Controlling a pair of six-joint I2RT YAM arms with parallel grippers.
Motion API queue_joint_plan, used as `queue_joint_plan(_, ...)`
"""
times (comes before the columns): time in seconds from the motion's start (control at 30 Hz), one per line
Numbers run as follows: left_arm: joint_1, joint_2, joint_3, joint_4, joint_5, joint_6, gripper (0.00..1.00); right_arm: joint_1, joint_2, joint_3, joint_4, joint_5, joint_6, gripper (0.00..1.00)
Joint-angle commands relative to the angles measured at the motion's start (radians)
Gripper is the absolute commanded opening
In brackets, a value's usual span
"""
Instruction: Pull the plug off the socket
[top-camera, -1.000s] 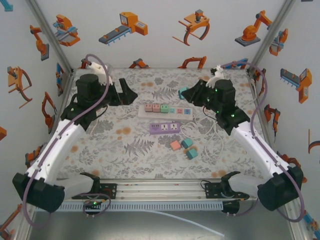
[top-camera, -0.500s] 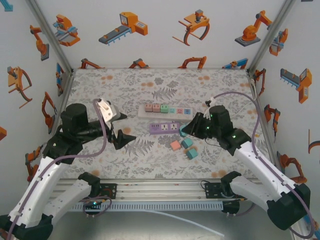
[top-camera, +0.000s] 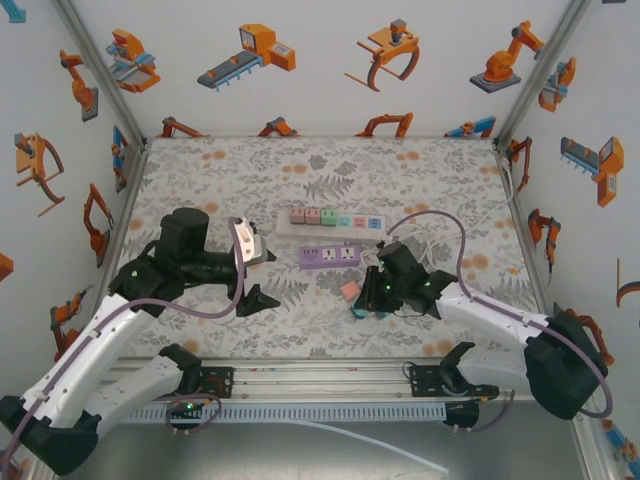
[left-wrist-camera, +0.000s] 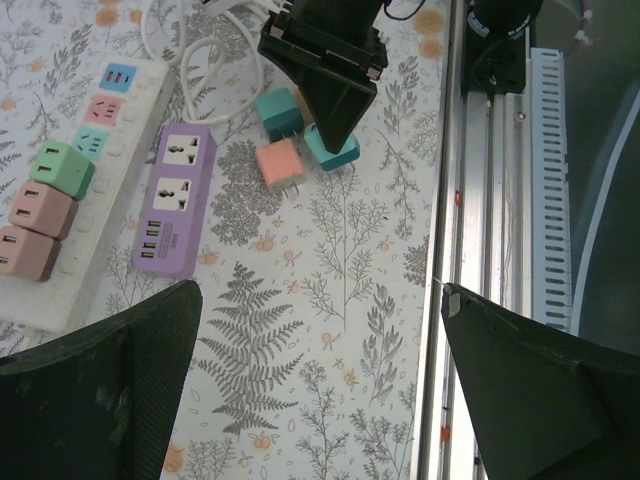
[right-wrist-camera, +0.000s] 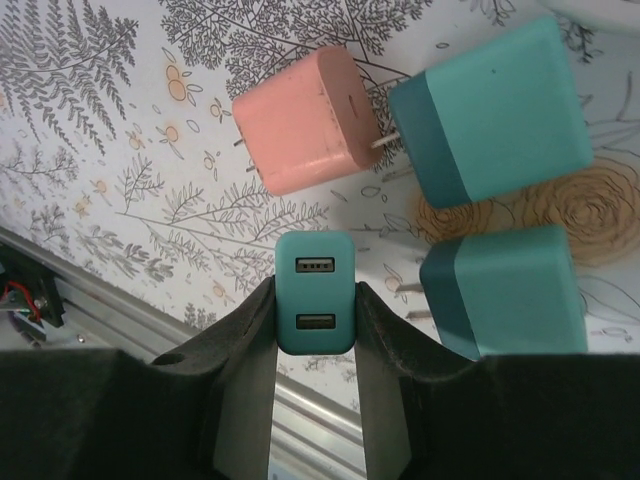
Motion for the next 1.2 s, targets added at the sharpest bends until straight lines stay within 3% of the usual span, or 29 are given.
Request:
queue_joint_plan(0.0,-0.006,0.019,0.013,-0.018,-0.006,0.050,0.97,0.025,0.043,-0.017,0.123,0.051,0.042,0.20)
queue_joint_plan(0.1,-0.008,0.031,0.006,-0.019,-0.006,0.054,0.97,0.036,0.081,-0.022,0.141,0.058,0.060,0.34)
queue_joint_plan(0.37,-0.012,0.042,-0.004,-0.018,-0.043,0.069,0.97,0.048,0.042,-0.028,0.094,0.106,0.082,0.54)
queue_joint_plan(0.77,-0.018,0.040,-0.006,0.029,-0.103,0.042,0.97,0.049,-0.181,0.057,-0.056,0.231,0.015,0.57)
queue_joint_plan(0.97,-0.018,0.027,-0.025,0.176,-0.206,-0.048,0.97,0.049,-0.267,0.184,-0.059,0.399,-0.199,0.57)
queue_joint_plan(1.17,-0.017,0.029,-0.079,0.394,-0.306,-0.178,0.97,0.049,-0.291,0.202,0.190,0.416,-0.584,0.74)
